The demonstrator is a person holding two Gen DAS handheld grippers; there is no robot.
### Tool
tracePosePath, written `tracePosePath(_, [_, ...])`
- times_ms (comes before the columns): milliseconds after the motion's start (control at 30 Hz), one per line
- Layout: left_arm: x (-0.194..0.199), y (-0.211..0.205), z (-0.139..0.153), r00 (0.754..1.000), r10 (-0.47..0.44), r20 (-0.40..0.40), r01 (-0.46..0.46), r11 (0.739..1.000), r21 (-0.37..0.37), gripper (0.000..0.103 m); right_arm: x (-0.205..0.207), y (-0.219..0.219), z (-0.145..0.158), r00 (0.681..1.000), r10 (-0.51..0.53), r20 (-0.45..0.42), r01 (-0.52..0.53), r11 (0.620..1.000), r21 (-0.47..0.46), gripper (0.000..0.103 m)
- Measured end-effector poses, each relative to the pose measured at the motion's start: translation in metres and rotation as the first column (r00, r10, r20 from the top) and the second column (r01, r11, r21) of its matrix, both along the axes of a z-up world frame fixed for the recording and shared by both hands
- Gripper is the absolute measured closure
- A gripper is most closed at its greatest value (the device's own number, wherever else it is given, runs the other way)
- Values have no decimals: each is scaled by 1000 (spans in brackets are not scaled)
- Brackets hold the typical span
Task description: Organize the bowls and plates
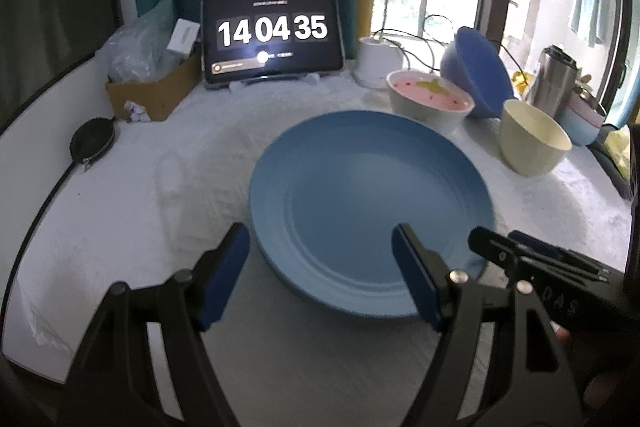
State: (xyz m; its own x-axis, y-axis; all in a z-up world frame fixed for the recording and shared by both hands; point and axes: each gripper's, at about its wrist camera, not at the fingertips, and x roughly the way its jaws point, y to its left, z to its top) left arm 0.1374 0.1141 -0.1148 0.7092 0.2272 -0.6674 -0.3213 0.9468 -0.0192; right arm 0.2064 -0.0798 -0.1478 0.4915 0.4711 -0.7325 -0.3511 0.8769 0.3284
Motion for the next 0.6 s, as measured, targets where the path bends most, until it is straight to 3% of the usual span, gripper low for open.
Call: tracePosePath(600, [-2,-38,28,998,-54,36,52,998,46,28,-7,-48,17,996,-76,35,75,997,16,44])
